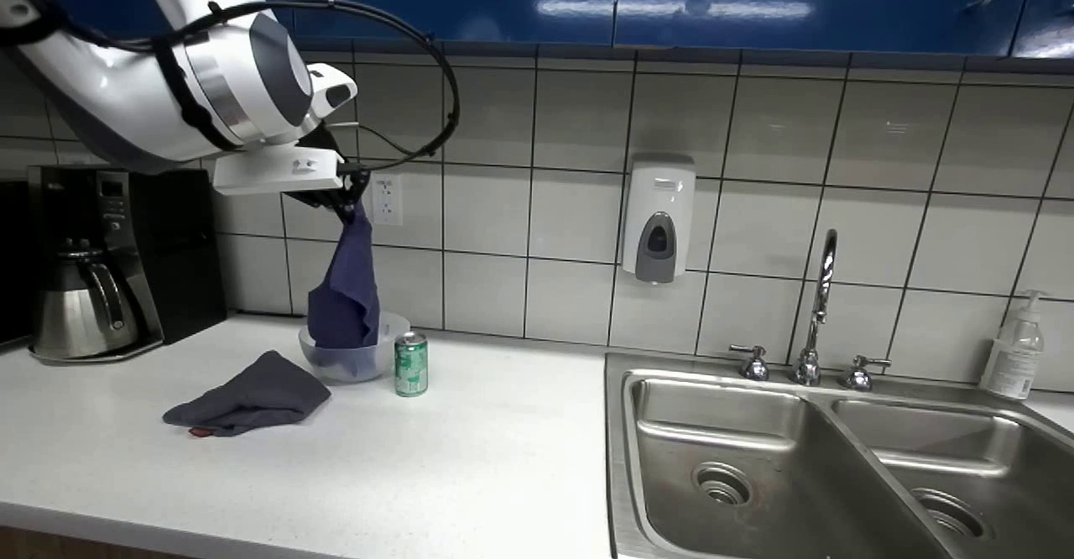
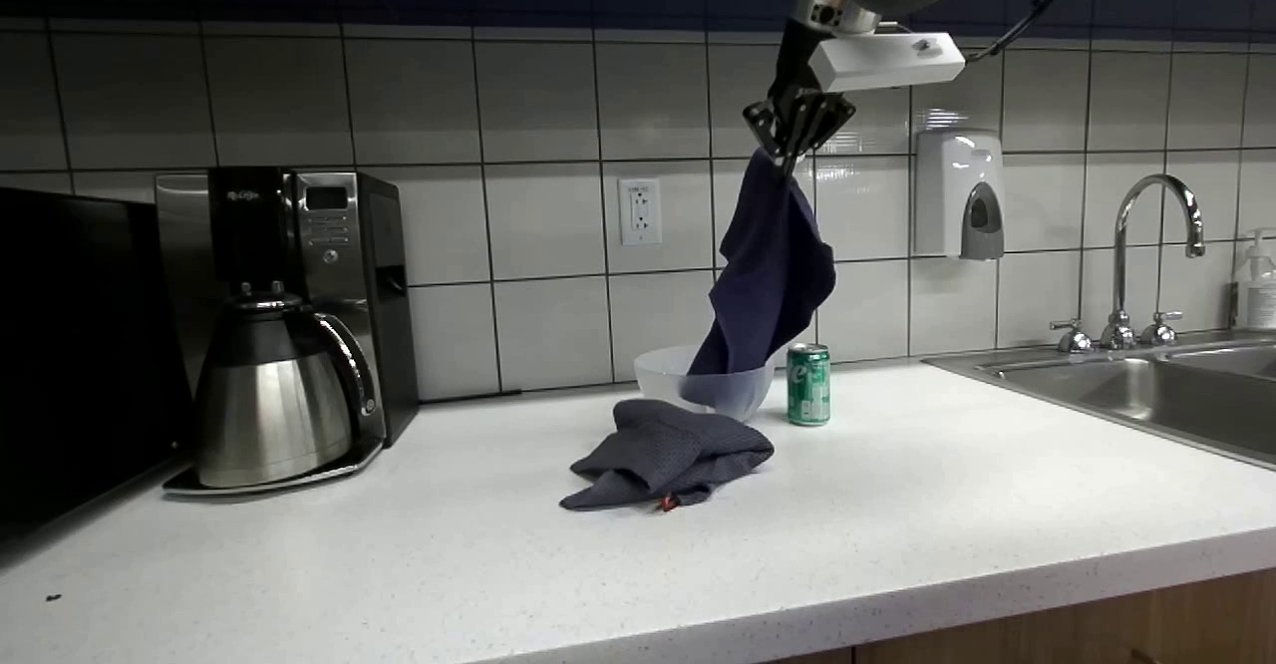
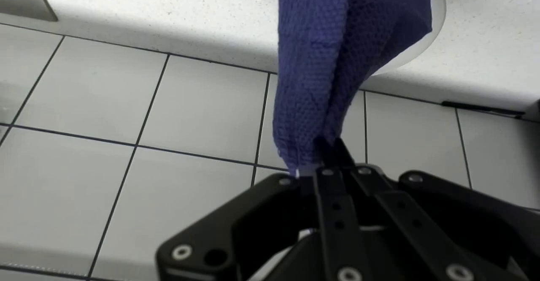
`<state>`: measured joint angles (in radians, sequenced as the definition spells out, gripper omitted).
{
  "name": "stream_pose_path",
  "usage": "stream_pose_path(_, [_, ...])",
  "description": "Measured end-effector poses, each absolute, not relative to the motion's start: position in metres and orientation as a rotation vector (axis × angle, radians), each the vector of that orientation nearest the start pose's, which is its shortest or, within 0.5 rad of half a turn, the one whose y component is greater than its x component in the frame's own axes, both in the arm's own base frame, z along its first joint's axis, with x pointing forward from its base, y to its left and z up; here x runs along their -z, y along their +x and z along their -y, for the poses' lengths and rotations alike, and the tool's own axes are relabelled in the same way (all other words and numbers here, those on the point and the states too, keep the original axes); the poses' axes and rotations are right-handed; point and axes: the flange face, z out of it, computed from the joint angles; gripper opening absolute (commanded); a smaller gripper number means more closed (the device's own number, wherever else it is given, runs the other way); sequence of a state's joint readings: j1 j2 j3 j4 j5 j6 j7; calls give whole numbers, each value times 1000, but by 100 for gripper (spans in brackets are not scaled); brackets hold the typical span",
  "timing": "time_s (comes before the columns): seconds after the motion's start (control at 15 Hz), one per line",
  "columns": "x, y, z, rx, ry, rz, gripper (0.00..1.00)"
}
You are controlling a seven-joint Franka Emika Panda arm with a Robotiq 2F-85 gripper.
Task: Remove the blue towel from the bowl.
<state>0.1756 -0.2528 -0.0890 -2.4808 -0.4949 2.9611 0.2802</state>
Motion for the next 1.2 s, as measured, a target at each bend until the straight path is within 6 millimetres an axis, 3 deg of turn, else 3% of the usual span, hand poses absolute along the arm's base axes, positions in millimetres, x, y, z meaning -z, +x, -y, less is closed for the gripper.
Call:
stream_pose_path(0.27, [-490,452,-69,1258,-2963,359,1])
stream_pose_path(0.53, [-501,424,-62,1237,-2968,290,1])
stream_pose_path(0.87, [-491,402,-56,1103,-3003,197,1])
stream_pose_path(1.2, [-475,395,-27,924,-3116,75,1])
